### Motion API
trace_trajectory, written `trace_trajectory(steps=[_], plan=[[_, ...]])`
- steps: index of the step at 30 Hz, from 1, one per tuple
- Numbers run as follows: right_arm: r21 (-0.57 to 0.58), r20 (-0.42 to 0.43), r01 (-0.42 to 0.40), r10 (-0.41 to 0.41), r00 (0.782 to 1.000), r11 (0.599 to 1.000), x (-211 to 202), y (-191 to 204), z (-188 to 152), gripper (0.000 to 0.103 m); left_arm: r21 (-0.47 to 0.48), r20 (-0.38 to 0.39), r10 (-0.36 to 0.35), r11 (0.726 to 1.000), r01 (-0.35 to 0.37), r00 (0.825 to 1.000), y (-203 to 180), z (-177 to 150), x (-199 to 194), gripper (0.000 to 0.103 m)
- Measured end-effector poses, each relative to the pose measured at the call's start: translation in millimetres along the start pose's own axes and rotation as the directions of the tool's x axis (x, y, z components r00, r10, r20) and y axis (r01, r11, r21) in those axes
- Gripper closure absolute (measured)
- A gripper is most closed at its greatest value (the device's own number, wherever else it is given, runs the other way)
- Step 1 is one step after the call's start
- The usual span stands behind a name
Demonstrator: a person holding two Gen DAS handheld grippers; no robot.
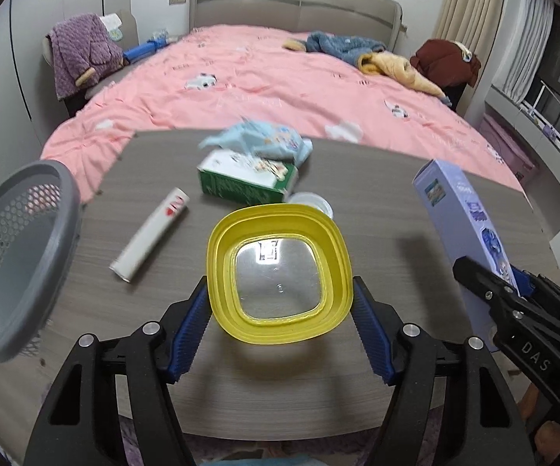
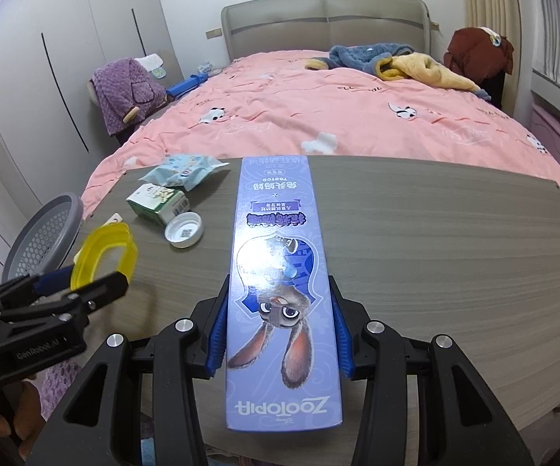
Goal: Collect trash
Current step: 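Grasp the yellow square lid with the left gripper while the right gripper holds the box, then carry the box and yellow lid over the basket and open both grippers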
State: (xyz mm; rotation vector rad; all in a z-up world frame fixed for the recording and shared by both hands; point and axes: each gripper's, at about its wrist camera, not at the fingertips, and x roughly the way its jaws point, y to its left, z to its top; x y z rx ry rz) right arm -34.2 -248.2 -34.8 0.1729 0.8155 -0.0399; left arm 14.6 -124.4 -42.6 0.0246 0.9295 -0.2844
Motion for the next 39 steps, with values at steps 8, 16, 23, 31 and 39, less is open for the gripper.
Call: trace_trajectory(steps=[8, 16, 23, 31, 39], plan=[[-0.066, 0.008, -0.037, 0.038, 0.999, 0.997, -3.5, 52.7, 13.8, 0.06, -0.05, 0.103, 0.054, 0.998, -0.049, 0.993, 53.6, 0.8, -38.9, 0.035], [-0.155, -0.008, -0.146, 0.146, 0.989, 0.977, 11.5, 132.7, 28.0, 0.06, -0.128, 0.151, 0.142, 0.984, -0.123, 0.978, 132.2, -9.4, -68.7, 0.035], [-0.264, -0.059, -0.25, 0.243, 0.968, 0.932, 27.0, 208.2, 36.6, 0.06, -0.22, 0.136, 0.206, 0.96, -0.173, 0.969, 193.2, -20.2, -72.6, 0.035], [-0.329, -0.12, -0.321, 0.298, 0.947, 0.888, 49.0, 268.3, 42.4, 0.06, -0.281, 0.098, 0.278, 0.929, -0.242, 0.956, 249.7, -23.7, -68.5, 0.035], [-0.366, -0.163, -0.367, 0.329, 0.93, 0.855, 67.2, 312.7, 46.1, 0.059, -0.283, 0.083, 0.308, 0.919, -0.274, 0.948, 287.3, -12.9, -63.2, 0.035]])
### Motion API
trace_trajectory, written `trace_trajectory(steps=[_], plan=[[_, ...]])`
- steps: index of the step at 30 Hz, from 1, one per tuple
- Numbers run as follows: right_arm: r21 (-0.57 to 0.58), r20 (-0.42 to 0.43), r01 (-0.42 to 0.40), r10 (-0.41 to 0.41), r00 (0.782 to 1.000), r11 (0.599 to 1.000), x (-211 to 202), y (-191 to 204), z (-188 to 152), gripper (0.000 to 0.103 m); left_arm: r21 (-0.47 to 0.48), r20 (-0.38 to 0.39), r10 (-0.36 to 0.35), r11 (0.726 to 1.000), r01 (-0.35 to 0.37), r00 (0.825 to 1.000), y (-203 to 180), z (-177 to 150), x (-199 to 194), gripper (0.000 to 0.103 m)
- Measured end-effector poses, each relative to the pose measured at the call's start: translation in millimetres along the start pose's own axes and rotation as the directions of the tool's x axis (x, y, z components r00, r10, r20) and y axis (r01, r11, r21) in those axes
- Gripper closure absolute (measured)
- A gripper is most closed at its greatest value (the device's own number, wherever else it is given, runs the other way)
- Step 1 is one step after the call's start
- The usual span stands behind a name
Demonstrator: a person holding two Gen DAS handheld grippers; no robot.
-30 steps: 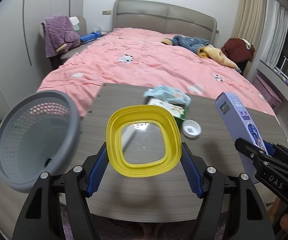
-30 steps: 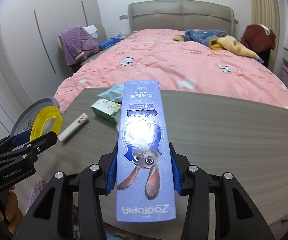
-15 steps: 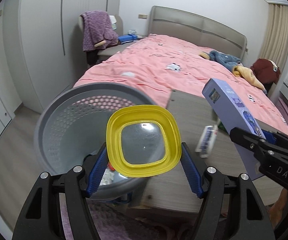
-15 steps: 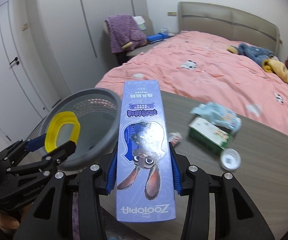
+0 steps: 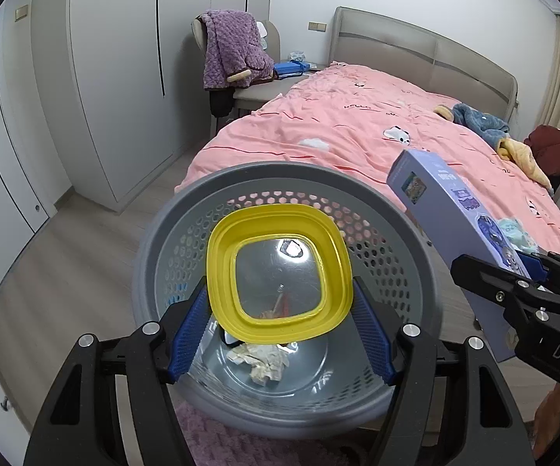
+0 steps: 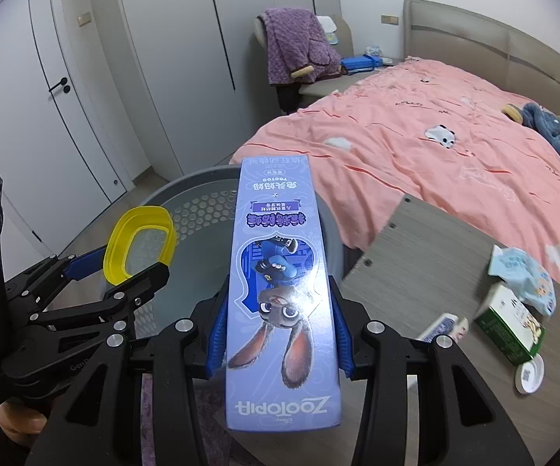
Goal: Collect trash
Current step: 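Carry the box and yellow lid over the basket and open both grippers, then withdraw both grippers from the basket toward the playing-card box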
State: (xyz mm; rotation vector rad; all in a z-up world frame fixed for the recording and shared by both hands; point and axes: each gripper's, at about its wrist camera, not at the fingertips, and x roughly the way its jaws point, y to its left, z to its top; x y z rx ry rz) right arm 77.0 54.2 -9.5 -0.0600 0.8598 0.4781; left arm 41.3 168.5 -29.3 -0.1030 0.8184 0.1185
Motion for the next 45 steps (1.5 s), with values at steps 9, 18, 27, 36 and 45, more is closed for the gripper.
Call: trace_trajectory(steps=[9, 18, 27, 36, 45], plan=[[-0.032, -0.044, -0.021, 0.02, 0.999, 0.999, 26.3, 18.6, 9.7, 0.059, 0.005, -0.013, 0.017, 1.0, -0.017, 1.0, 15.0, 2.6, 11.4, 0.035], [-0.05, -0.043, -0.025, 0.023, 0.999, 0.998, 35.8, 26.1, 17.3, 0.052, -0.017, -0.022, 0.033, 0.999, -0.034, 0.999, 22.7, 3.8, 14.9, 0.034], [-0.042, -0.023, -0.019, 0.018, 1.0, 0.999, 29.4, 24.0, 16.7, 0.044, -0.023, -0.027, 0.048, 0.999, -0.049, 0.998, 22.8, 1.8, 13.4, 0.029], [-0.034, -0.013, -0.019, 0.019, 1.0, 0.999, 25.6, 22.5, 14.2, 0.041, -0.027, -0.023, 0.055, 0.998, -0.056, 0.998, 23.5, -0.4, 7.3, 0.029], [-0.037, -0.003, -0.018, 0.018, 1.0, 0.999, 22.8, 23.3, 12.6, 0.036, -0.03, -0.019, 0.06, 0.998, -0.061, 0.998, 24.1, -2.2, 2.7, 0.029]])
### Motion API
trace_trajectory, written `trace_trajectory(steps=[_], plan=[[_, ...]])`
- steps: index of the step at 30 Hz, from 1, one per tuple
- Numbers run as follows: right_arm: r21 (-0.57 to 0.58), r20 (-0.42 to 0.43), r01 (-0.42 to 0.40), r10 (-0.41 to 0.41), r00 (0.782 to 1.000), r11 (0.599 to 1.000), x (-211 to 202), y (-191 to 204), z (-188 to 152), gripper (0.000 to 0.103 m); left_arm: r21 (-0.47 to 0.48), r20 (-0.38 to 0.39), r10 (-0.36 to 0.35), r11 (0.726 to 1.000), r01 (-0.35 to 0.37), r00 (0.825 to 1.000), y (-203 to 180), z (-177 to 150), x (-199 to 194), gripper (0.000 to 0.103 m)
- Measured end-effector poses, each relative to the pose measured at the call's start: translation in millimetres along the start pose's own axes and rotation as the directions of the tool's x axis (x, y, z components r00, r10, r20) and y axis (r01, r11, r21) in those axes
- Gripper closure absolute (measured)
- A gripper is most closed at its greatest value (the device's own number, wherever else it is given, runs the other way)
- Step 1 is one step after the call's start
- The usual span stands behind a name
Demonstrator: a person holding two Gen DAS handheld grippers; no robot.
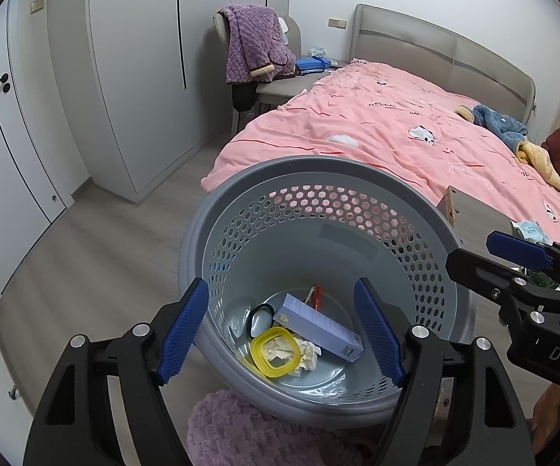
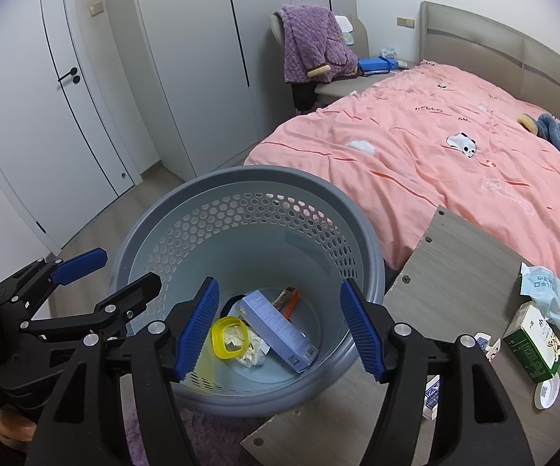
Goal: Collect trash
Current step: 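Withdraw both grippers from the basket toward the playing-card box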
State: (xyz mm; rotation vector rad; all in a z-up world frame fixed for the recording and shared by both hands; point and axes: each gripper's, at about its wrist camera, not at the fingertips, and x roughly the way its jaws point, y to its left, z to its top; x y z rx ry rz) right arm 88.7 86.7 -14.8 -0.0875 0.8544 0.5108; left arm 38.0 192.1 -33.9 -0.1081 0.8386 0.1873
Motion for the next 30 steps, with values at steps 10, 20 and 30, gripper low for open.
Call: trace_trajectory(steps=[10, 20, 30], plan=[[0.004, 0.015, 0.002, -0.002, 1.0, 1.0, -4.7, -0.5, -1.1, 0.034, 0.001, 0.002, 0.003, 1.0, -0.003, 1.0, 1.4, -1.9, -5.6, 0.028], [0.05, 0.037, 0.01, -0.012, 0.999, 0.999, -12.6, -18.9, -7.5, 0.026, 0.02, -0.003, 0.004, 1.0, -0.003, 1.0, -11.5, -1.5, -11.3, 0.028], [0.119, 0.095, 0.073, -0.085, 0.992, 0.99, -47.9, -48.1, -8.8, 0.023, 0.05, 0.024, -0.061, 0.997, 0.06, 0.998, -39.7, 3.8, -21.5, 0.028]])
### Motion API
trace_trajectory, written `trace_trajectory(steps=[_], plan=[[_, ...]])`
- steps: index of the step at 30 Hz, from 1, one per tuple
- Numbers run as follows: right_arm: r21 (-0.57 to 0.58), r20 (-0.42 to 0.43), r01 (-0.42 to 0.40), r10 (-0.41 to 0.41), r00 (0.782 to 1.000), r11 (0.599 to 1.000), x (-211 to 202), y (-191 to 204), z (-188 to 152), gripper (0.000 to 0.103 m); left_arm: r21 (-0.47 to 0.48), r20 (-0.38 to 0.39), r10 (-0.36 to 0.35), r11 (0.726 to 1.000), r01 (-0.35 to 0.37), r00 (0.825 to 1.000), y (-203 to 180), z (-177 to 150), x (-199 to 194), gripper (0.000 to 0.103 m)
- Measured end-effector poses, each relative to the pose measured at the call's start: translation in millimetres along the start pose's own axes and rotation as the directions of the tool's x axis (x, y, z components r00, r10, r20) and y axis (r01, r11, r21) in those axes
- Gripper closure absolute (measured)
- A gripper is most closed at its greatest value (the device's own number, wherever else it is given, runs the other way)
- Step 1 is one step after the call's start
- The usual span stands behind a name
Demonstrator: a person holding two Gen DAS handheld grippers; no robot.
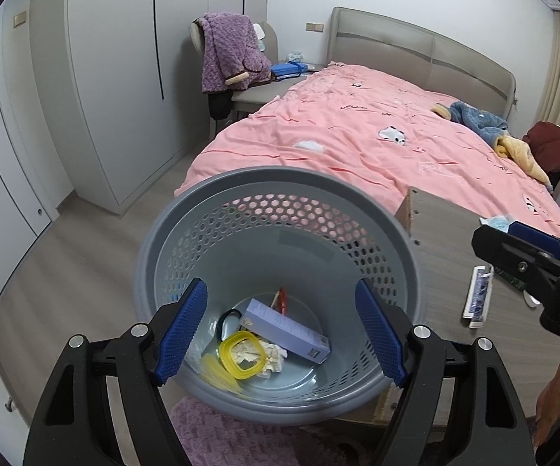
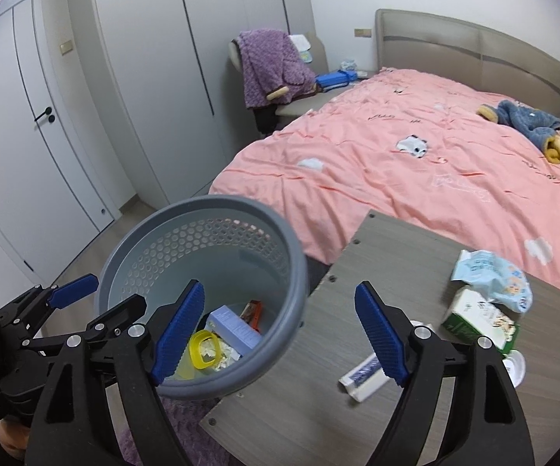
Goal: Collect trash
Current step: 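Withdraw both grippers from the basket toward the playing-card box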
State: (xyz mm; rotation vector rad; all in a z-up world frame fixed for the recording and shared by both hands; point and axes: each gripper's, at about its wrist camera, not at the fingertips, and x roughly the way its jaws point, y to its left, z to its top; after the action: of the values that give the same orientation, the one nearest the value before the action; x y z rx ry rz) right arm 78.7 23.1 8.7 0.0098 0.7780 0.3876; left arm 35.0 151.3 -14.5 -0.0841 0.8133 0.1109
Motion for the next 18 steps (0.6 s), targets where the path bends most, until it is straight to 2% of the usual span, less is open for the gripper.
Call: trace_trajectory(steps=[4, 18], plan=[[0.039, 0.045, 0.012, -0.013, 0.999, 0.999, -20.3, -14.2, -7.7, 0.02, 0.031, 0.012, -0.008, 0.999, 0.007, 1.0, -14.9, 0.6, -7.9, 0.028], [0.16, 0.065, 0.112, -0.124, 0.99, 0.981, -76.5, -87.7, -45.9, 0.02, 0.113, 0.032, -0.092, 0.99, 0.087, 0.995, -81.7, -7.2, -28.2, 0.027]])
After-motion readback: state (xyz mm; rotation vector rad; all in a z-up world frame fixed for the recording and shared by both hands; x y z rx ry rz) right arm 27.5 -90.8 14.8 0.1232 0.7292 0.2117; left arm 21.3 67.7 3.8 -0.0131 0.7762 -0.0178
